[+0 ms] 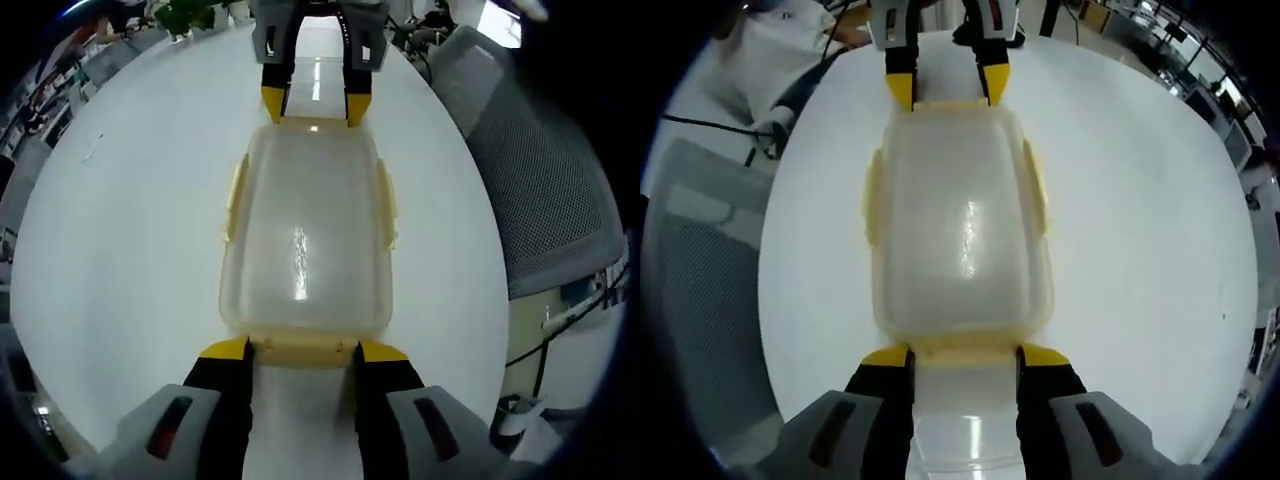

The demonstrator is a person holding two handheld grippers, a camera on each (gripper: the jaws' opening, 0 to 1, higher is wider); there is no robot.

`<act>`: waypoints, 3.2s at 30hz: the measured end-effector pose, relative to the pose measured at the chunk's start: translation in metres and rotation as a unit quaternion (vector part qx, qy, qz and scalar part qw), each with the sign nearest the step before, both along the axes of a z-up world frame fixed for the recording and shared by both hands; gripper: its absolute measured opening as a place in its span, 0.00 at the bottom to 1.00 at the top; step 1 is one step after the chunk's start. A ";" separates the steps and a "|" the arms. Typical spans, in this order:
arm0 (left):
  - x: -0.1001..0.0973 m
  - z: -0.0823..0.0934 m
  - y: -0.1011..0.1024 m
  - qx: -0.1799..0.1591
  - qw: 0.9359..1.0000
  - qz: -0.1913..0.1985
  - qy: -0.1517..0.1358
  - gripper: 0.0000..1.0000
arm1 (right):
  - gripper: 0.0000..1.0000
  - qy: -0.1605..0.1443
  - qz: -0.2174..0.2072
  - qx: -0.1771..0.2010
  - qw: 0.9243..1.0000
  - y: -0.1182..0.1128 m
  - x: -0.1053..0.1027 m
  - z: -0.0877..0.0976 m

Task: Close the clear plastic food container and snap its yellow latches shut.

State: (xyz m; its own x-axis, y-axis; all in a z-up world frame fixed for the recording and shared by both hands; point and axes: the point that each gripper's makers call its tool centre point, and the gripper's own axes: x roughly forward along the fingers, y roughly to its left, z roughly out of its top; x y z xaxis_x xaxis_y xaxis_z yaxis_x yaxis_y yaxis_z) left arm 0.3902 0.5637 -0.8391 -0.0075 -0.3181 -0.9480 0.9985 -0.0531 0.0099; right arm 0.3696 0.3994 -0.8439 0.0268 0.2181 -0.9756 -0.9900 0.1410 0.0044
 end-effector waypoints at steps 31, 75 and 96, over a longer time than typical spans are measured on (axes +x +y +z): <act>-0.002 0.000 -0.002 -0.006 1.000 -0.012 -0.001 0.39 | 0.39 0.000 0.001 0.000 1.000 0.000 0.004 0.001; -0.009 0.028 0.008 -0.021 1.000 0.014 -0.004 0.38 | 0.39 -0.016 0.023 0.048 0.998 0.010 0.002 0.042; -0.006 0.043 0.002 -0.036 0.999 0.017 -0.002 0.38 | 0.39 -0.016 0.030 0.049 0.998 0.005 0.007 0.058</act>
